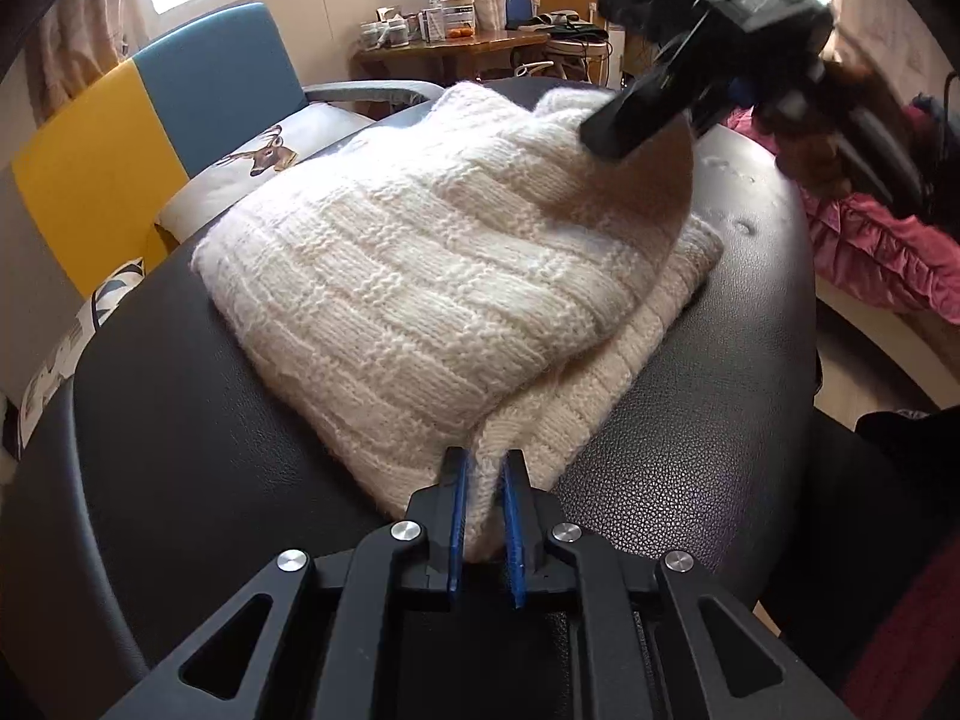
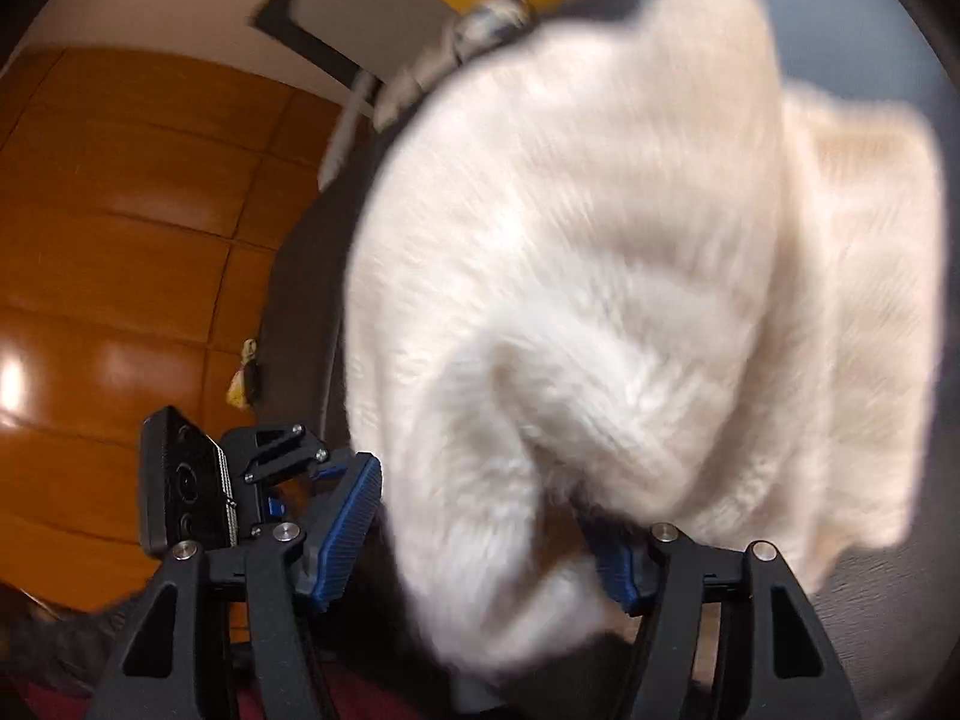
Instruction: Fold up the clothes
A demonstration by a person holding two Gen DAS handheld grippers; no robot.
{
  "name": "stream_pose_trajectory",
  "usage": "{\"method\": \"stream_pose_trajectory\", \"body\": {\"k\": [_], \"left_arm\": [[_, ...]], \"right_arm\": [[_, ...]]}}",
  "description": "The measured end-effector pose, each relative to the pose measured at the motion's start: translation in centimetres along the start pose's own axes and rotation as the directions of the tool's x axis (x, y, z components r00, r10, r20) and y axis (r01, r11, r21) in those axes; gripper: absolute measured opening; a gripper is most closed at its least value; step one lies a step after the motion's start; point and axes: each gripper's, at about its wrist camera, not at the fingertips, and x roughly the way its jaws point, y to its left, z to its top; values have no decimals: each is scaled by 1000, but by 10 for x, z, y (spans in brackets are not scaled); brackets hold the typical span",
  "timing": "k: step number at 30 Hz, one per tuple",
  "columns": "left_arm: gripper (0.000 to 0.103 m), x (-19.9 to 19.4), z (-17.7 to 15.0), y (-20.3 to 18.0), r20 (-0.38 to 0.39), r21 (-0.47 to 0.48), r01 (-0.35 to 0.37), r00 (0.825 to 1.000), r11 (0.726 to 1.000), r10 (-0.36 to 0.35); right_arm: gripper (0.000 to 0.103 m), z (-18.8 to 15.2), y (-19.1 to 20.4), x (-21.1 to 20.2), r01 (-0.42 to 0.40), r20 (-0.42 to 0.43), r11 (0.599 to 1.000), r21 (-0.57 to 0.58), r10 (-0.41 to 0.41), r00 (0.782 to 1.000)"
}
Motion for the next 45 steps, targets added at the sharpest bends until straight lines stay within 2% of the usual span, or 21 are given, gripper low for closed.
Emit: {"method": "stream_pose_trajectory", "body": {"k": [1, 2, 3, 5, 8, 12, 15, 17, 19, 22, 23, 24, 26, 29, 30, 33, 35, 37, 41, 43, 45], "left_arm": [[13, 1, 1, 2, 0, -6, 0, 1000, 1000, 0], [13, 1, 1, 3, 1, -12, 1, 1000, 1000, -1], [13, 2, 2, 5, 1, -17, 1, 1000, 1000, -1], [13, 4, 3, 9, 2, -29, 1, 1000, 1000, -1], [13, 3, 1, 7, 0, -4, 12, 1000, 1000, -12], [11, 5, 3, 1, -25, 113, -3, 1000, 994, 6], [10, -5, -1, -5, -8, 186, 20, 1000, 982, -18], [10, -5, -5, -6, -24, 209, 36, 999, 977, -31], [9, -3, -10, -6, -46, 215, 43, 998, 976, -33], [9, -6, -13, -2, -60, 199, 59, 997, 978, -48], [9, -8, -12, 0, -69, 191, 70, 996, 979, -57], [9, -12, -11, 3, -80, 166, 101, 993, 981, -88], [9, -24, -7, 10, -64, 124, 146, 988, 981, -139], [9, -46, 2, 27, 12, 9, 255, 967, 967, -255], [9, -51, 5, 32, 46, -20, 271, 962, 962, -270], [10, -53, 16, 39, 116, -86, 307, 948, 948, -296], [9, -49, 24, 42, 155, -124, 327, 939, 937, -307], [10, -39, 40, 44, 175, -145, 333, 935, 932, -307], [10, -23, 59, 44, 187, -169, 351, 929, 921, -319], [10, -16, 65, 41, 180, -163, 354, 928, 921, -325], [9, -8, 71, 38, 173, -157, 358, 928, 920, -331]], "right_arm": [[63, -1, -6, 2, -34, 24, 999, 38, 33, 999], [53, -4, -9, 0, -34, 64, 998, 49, 31, 997], [8, -6, -7, -5, 6, 93, 999, 35, -9, 996], [6, -14, 2, -15, 90, 146, 996, 5, -90, 985], [5, -29, 43, -26, 226, 175, 965, -135, -201, 964], [4, -47, 106, -61, 296, 301, 908, -296, -206, 931], [4, -54, 78, -61, 344, 286, 904, -253, -270, 919], [4, -68, 42, -41, 384, 222, 899, -210, -339, 914], [5, -76, 10, -19, 354, 165, 923, -148, -330, 930], [6, -83, -3, -31, 282, 235, 956, -78, -257, 937], [11, -84, -5, -37, 251, 248, 966, -63, -228, 942], [18, -84, -7, -42, 220, 252, 974, -50, -201, 947], [22, -84, -11, -55, 188, 248, 982, -30, -175, 953], [29, -87, -15, -83, 132, 280, 991, -20, -121, 952], [32, -88, -18, -95, 110, 310, 994, -14, -100, 946], [39, -74, -29, -124, 74, 428, 997, 32, -80, 900], [41, -57, -42, -130, 25, 467, 996, 83, -61, 882], [41, -36, -55, -126, -4, 485, 991, 132, -61, 872], [43, -1, -71, -108, -16, 475, 980, 196, -81, 876], [34, 5, -64, -102, 27, 474, 989, 145, -93, 876], [16, 9, -52, -96, 91, 454, 991, 98, -126, 882]]}}
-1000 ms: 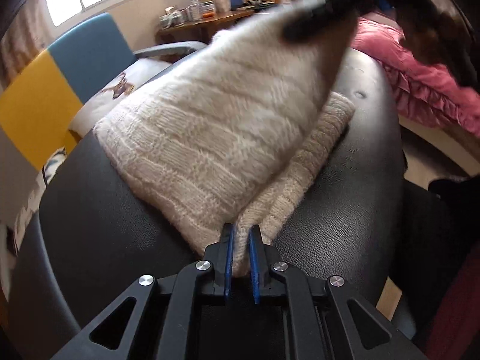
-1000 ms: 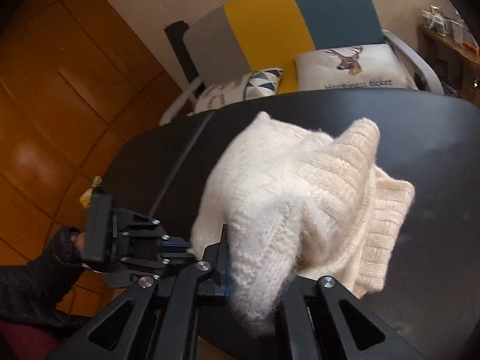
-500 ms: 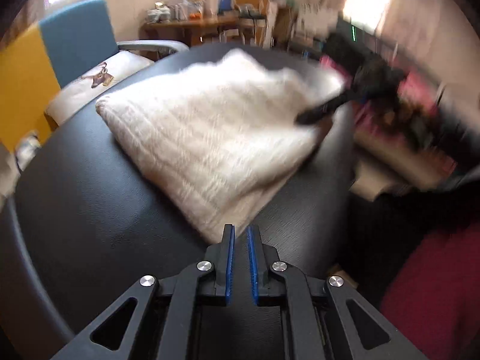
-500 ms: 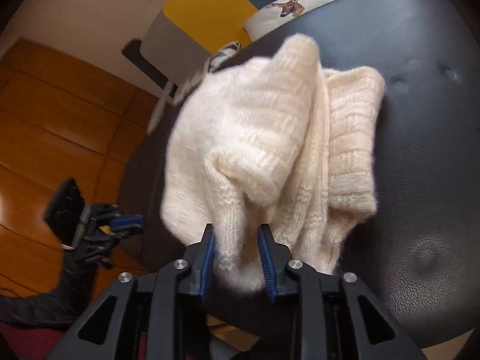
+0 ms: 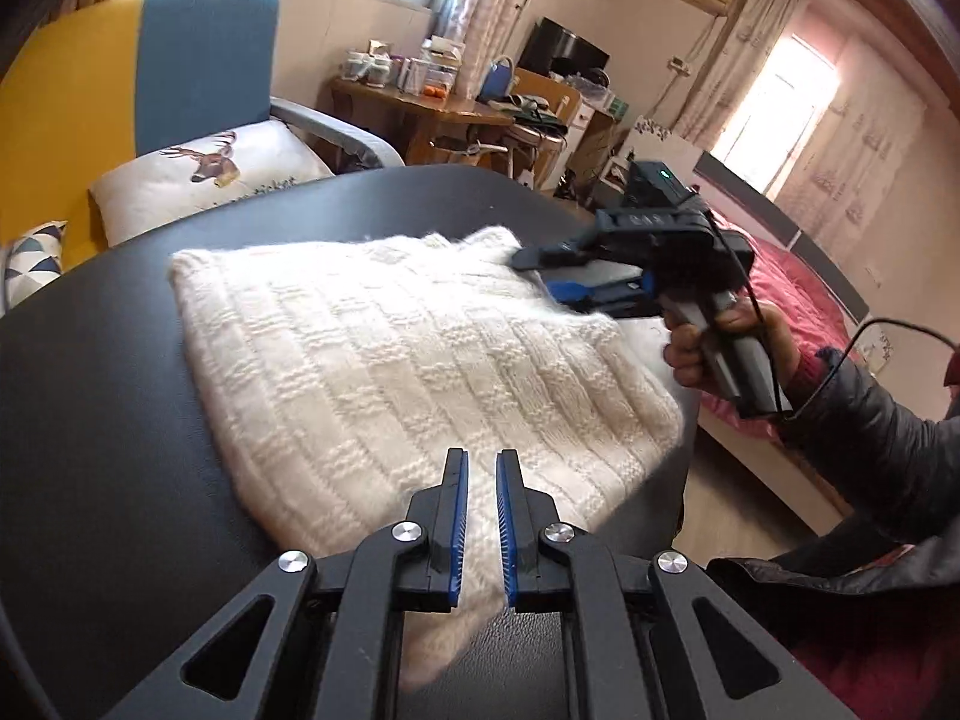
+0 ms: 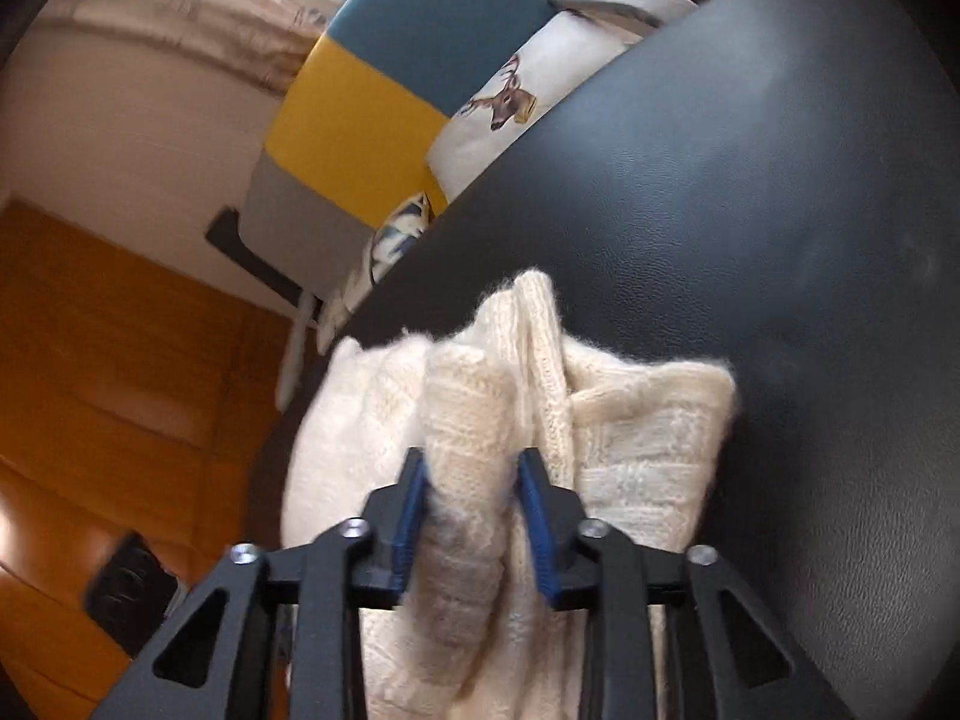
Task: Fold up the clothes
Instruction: 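Grasp the sweater corner with the right gripper and tuck it under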
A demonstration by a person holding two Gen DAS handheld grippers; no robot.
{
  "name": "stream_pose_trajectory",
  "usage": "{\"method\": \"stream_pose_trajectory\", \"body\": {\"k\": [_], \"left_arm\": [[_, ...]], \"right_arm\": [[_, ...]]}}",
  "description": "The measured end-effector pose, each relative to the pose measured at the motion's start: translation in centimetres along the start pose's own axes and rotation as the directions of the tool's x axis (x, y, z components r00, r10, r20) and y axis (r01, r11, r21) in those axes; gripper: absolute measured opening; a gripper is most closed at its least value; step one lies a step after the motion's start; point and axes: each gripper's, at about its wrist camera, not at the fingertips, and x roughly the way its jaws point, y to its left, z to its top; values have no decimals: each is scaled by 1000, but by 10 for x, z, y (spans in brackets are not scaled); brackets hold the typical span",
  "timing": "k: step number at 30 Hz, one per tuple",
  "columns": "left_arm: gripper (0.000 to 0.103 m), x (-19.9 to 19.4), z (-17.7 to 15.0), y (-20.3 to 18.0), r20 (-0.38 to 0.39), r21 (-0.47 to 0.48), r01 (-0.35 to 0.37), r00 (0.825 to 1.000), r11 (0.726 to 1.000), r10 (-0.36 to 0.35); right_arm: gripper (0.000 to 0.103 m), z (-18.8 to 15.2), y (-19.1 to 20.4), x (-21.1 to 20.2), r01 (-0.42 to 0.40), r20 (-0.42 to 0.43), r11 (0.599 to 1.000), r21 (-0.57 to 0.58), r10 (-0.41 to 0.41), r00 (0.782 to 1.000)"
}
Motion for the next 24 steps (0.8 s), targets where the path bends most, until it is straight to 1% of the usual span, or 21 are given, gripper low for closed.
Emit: {"method": "stream_pose_trajectory", "body": {"k": [2, 4, 6, 8, 9, 10, 12, 14, 15, 16, 17, 19, 21, 22, 23, 24], "left_arm": [[10, 8, 2, -8, -9, 32, 11, 1000, 999, -11], [10, 16, 5, -17, -24, 66, 25, 999, 998, -24], [10, 24, 10, -25, -29, 93, 45, 999, 995, -43], [11, 27, 14, -34, -19, 131, 64, 998, 989, -62], [11, 31, 14, -37, -28, 146, 66, 998, 987, -63], [11, 35, 14, -39, -39, 160, 67, 997, 985, -62], [11, 43, 10, -36, -74, 146, 76, 995, 986, -66], [11, 52, 5, -33, -109, 127, 85, 991, 988, -72], [11, 52, 3, -28, -108, 93, 91, 991, 991, -81], [11, 52, 2, -22, -102, 55, 98, 990, 994, -92], [11, 47, 2, -17, -79, 18, 118, 990, 993, -116], [11, 38, 5, -6, -27, -38, 109, 994, 993, -110], [11, 34, 17, -3, 5, -45, 76, 997, 996, -76], [11, 33, 24, -1, 22, -51, 73, 997, 996, -72], [12, 34, 33, -1, 33, -62, 84, 996, 995, -82], [13, 36, 43, -2, 37, -78, 101, 994, 992, -99]], "right_arm": [[13, 0, 18, -6, 45, 10, 995, -88, -45, 999], [12, 3, 39, -27, 59, 58, 984, -166, -50, 997], [10, 7, 53, -52, 74, 128, 975, -210, -47, 991], [10, 8, 47, -63, 127, 166, 970, -206, -93, 982], [10, 8, 39, -64, 147, 172, 971, -186, -115, 978], [10, 9, 26, -61, 149, 165, 977, -155, -123, 979], [10, 6, 1, -56, 143, 147, 985, -92, -129, 981], [10, 3, -19, -58, 109, 150, 993, -37, -103, 983], [10, 2, -24, -60, 98, 154, 995, -22, -93, 984], [10, 1, -26, -63, 98, 156, 995, -24, -94, 983], [10, 1, -27, -65, 95, 159, 995, -27, -89, 983], [10, 2, -25, -72, 62, 174, 997, -35, -54, 983], [10, 1, -15, -85, -2, 208, 997, -71, 17, 978], [10, 1, -6, -92, -22, 222, 994, -108, 46, 974], [10, 1, 3, -95, -20, 228, 991, -134, 51, 972], [10, 3, 9, -95, -6, 222, 990, -143, 38, 974]]}}
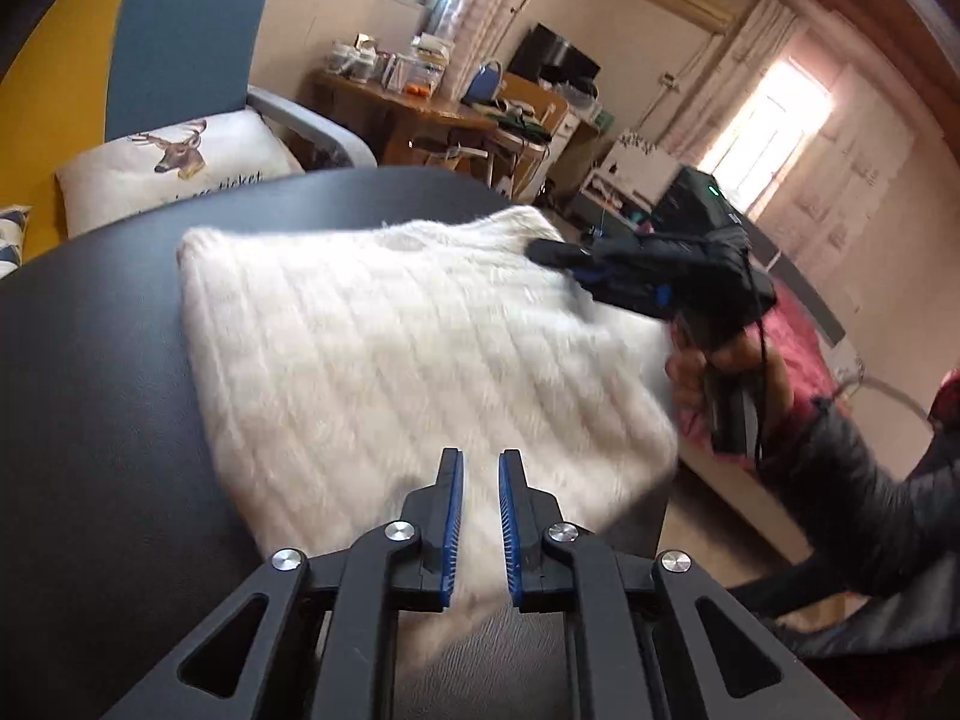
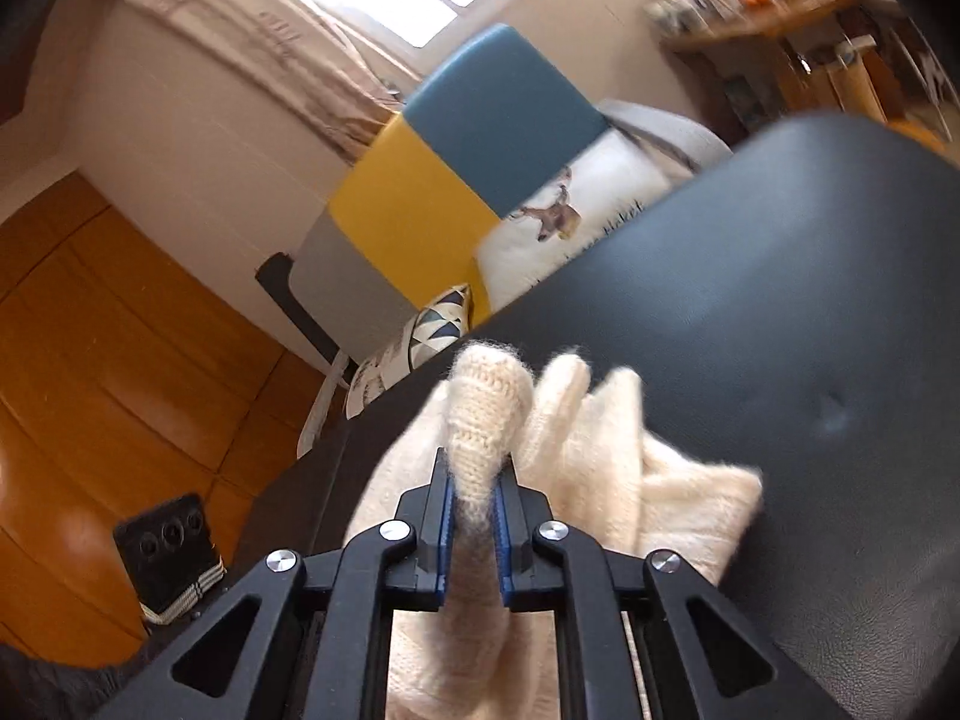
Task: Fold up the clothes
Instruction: 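Grasp the sweater corner with the right gripper and tuck it under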
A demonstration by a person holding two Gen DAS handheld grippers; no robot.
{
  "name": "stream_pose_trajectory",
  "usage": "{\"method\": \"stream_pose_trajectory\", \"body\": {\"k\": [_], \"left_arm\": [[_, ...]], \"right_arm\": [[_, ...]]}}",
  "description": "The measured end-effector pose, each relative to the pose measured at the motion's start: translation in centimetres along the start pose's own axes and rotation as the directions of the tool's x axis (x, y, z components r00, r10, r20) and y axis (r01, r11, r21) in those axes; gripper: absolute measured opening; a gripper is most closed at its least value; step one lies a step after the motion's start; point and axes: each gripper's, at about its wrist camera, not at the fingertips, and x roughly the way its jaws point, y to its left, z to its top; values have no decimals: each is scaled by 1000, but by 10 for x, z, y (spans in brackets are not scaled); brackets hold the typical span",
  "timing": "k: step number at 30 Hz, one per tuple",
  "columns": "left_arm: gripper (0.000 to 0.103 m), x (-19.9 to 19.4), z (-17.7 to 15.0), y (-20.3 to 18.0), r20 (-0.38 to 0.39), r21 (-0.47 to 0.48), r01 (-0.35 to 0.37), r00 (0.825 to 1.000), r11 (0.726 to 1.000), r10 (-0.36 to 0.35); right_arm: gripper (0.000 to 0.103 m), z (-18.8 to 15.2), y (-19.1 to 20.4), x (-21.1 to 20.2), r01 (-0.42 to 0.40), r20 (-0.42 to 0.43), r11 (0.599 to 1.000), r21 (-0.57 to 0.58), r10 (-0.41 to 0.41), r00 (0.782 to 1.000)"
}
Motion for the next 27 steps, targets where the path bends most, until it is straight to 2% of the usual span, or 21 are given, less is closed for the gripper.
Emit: {"method": "stream_pose_trajectory", "body": {"k": [2, 4, 7, 10, 14, 16, 17, 18, 20, 21, 22, 24, 25, 27], "left_arm": [[24, 5, 19, -12, 6, -13, 65, 998, 998, -65], [38, 16, 37, -33, -8, 35, 102, 995, 994, -102], [45, 41, 51, -64, -73, 138, 43, 997, 989, -33], [45, 70, 49, -78, -175, 193, -9, 984, 981, 43], [45, 88, 40, -95, -235, 231, -53, 966, 972, 108], [48, 94, 32, -100, -240, 252, -135, 951, 958, 197], [48, 100, 29, -98, -250, 250, -193, 934, 949, 255], [45, 106, 27, -95, -262, 246, -252, 912, 936, 315], [22, 113, 21, -90, -277, 235, -273, 901, 933, 334], [12, 110, 22, -87, -272, 188, -241, 919, 952, 286], [8, 104, 23, -83, -260, 134, -200, 938, 971, 229], [7, 81, 29, -87, -182, 78, -73, 979, 994, 86], [7, 68, 32, -89, -138, 57, -4, 990, 998, 12], [7, 50, 37, -92, -67, 30, 109, 992, 994, -107]], "right_arm": [[10, 4, 5, 3, 19, -26, 1000, -9, -19, 999], [10, 5, 3, 9, 52, -72, 999, -6, -52, 996], [10, 7, -5, 13, 82, -119, 997, 9, -80, 990], [10, 10, -8, 15, 89, -154, 996, 7, -87, 984], [10, 11, -5, 21, 101, -200, 995, -21, -103, 974], [10, 12, -3, 23, 105, -204, 994, -37, -110, 973], [10, 13, -3, 24, 105, -204, 994, -41, -112, 973], [10, 14, -1, 23, 100, -196, 994, -43, -107, 975], [10, 17, 4, 13, 82, -162, 995, -48, -89, 983], [10, 19, 7, 9, 73, -144, 996, -51, -80, 986], [10, 20, 11, 1, 53, -120, 997, -55, -59, 991], [10, 23, 23, -21, 7, -54, 997, -76, -11, 998], [10, 23, 22, -28, 0, -30, 997, -73, -2, 1000], [10, 21, 2, -33, 12, -7, 1000, -18, -12, 1000]]}}
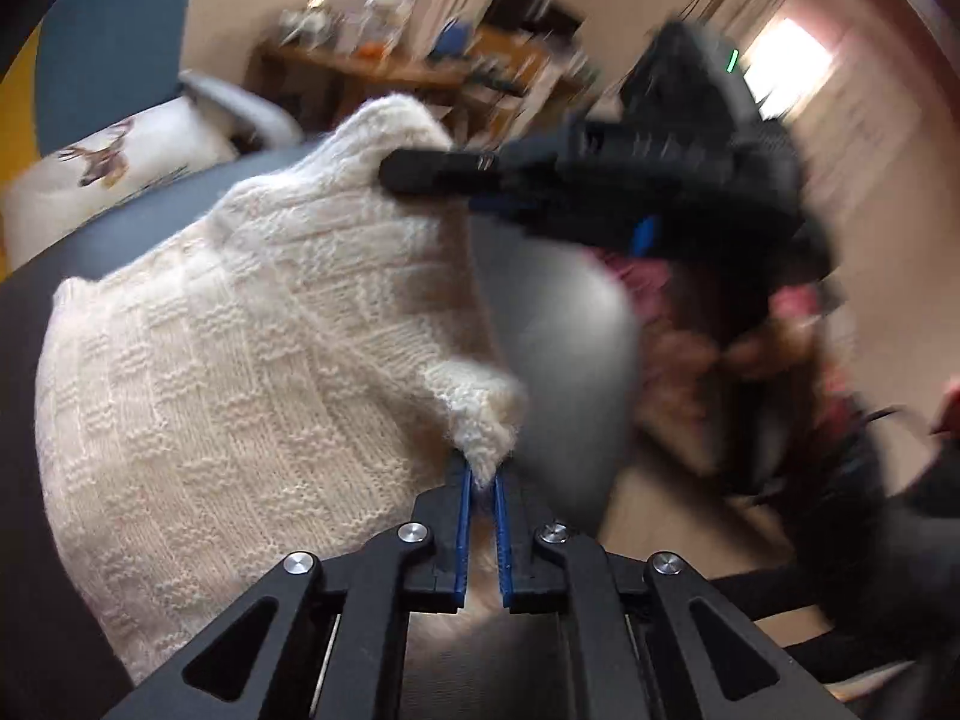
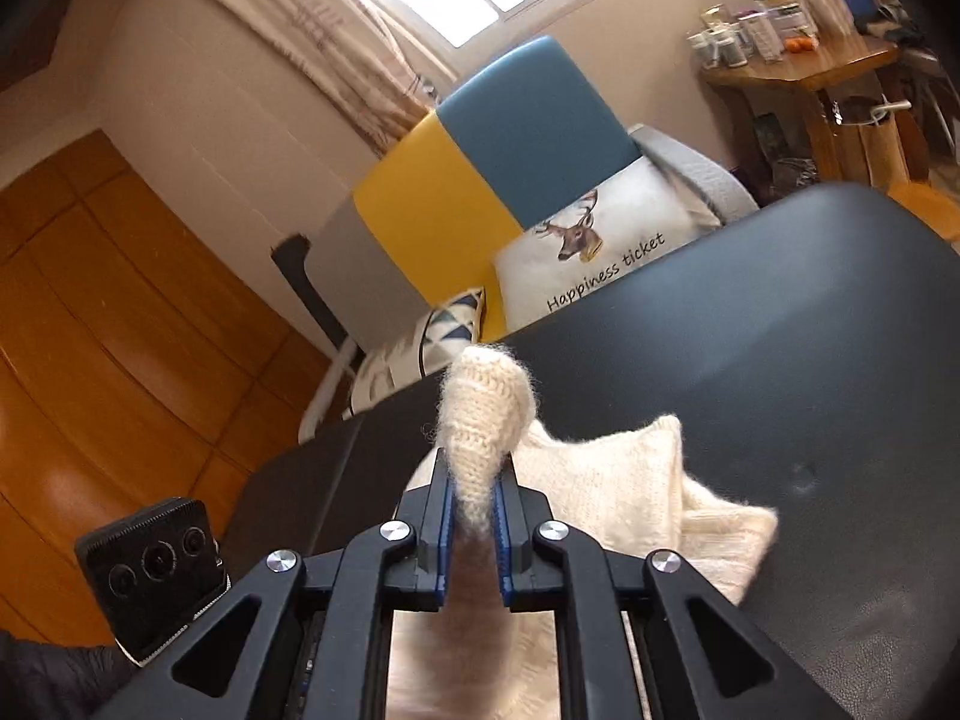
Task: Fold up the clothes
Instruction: 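Grasp the sweater corner with the right gripper and tuck it under, then open the right gripper and release the tucked sweater corner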
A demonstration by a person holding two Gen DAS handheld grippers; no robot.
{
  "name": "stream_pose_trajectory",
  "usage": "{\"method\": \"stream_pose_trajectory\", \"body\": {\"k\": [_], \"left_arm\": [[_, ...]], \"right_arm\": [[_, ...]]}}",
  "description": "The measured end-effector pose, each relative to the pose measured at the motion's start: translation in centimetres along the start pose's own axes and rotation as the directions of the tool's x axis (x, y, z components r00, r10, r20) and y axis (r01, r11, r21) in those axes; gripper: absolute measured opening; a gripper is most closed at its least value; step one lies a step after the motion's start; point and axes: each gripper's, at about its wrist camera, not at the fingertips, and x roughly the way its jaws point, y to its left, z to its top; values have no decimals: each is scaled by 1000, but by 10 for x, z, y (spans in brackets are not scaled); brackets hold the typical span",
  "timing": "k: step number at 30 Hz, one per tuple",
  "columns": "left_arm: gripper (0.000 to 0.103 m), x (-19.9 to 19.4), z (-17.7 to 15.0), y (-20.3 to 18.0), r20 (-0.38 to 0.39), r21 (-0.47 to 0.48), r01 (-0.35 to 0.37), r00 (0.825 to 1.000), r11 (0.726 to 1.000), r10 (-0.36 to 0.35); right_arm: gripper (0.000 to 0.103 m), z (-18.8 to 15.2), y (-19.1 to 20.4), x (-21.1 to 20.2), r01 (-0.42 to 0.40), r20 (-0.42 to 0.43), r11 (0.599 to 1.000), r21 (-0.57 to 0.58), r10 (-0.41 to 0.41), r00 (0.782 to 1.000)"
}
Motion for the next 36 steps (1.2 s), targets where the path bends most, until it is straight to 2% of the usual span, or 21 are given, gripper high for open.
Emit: {"method": "stream_pose_trajectory", "body": {"k": [2, 5, 8, 10, 14, 17, 20, 22, 25, 28, 29, 32, 34, 36], "left_arm": [[7, -2, 3, 2, 23, -11, 66, 998, 998, -65], [7, 27, 4, 17, -16, -84, 83, 996, 993, -85], [7, 56, 0, 29, -39, -167, 77, 996, 983, -84], [7, 68, -2, 25, -32, -178, 104, 993, 979, -111], [7, 106, 13, -1, -67, -98, 148, 986, 984, -155], [7, 138, 18, -8, -109, -74, 99, 988, 992, -106], [7, 116, 12, -12, -59, -89, 140, 988, 986, -145], [17, 84, 6, -12, -6, -97, 133, 991, 986, -134], [27, 29, -2, -3, 89, -113, 52, 995, 992, -42], [29, -22, -26, 19, 148, -164, -78, 984, 983, 103], [29, -35, -38, 22, 154, -178, -113, 978, 978, 141], [29, -46, -57, 39, 134, -181, -177, 970, 967, 203], [29, -46, -72, 45, 103, -153, -193, 972, 969, 210], [29, -46, -86, 51, 73, -125, -209, 973, 970, 219]], "right_arm": [[10, -9, -35, 7, 46, -11, 995, 91, -45, 999], [10, -38, -92, 24, 131, -75, 962, 238, -117, 990], [10, -55, -116, 29, 120, -80, 942, 313, -100, 992], [10, -54, -118, 31, 113, -82, 941, 318, -91, 992], [10, -40, -114, 39, 149, -128, 954, 262, -119, 985], [12, -37, -114, 43, 170, -150, 958, 230, -138, 979], [13, -34, -107, 44, 188, -175, 963, 195, -154, 972], [17, -31, -106, 45, 197, -188, 964, 180, -163, 969], [24, -25, -99, 39, 188, -183, 969, 158, -159, 970], [27, -18, -88, 26, 151, -156, 978, 144, -128, 979], [32, -18, -83, 20, 137, -149, 981, 134, -117, 982], [36, -23, -61, -4, 86, -146, 993, 75, -74, 987], [39, -34, -42, -14, 49, -199, 999, 5, -47, 979], [41, -50, -26, -23, 40, -258, 998, -54, -52, 965]]}}
